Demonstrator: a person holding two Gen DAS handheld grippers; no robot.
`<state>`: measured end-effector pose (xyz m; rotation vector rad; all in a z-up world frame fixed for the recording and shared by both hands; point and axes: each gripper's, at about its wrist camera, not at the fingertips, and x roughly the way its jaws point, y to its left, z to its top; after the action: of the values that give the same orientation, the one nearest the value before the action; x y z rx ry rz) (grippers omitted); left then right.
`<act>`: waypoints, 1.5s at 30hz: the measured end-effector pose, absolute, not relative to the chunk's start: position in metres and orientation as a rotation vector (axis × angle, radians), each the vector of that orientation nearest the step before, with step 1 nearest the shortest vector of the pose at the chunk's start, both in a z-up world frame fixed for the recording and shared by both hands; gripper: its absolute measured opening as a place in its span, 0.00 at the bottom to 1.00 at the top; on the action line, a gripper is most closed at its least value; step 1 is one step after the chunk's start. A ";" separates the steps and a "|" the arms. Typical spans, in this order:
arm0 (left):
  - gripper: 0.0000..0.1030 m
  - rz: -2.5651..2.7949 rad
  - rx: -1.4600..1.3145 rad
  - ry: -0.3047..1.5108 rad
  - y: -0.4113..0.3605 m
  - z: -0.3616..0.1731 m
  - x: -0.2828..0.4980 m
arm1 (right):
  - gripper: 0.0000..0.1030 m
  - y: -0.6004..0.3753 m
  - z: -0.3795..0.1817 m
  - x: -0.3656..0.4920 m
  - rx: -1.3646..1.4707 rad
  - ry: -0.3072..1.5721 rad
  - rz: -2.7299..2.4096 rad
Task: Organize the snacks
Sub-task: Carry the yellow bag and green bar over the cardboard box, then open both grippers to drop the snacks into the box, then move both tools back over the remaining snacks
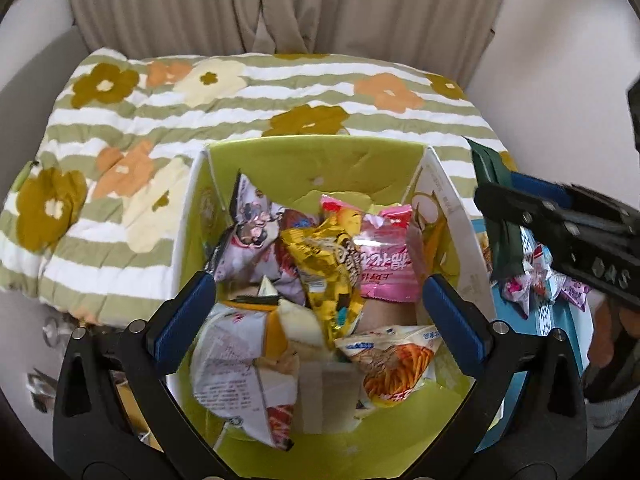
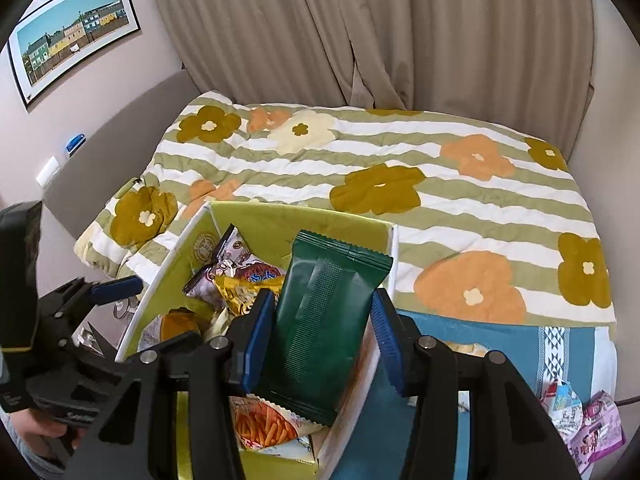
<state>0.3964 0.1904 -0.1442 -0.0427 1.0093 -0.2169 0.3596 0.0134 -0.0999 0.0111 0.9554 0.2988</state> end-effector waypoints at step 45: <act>1.00 -0.082 -0.080 0.860 0.160 -0.085 0.284 | 1.00 0.009 -0.036 0.275 -0.084 0.747 0.364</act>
<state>0.2840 0.1603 -0.0848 -0.0805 0.8602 -0.0822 0.2745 0.0085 -0.0356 -0.0842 0.7475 0.3636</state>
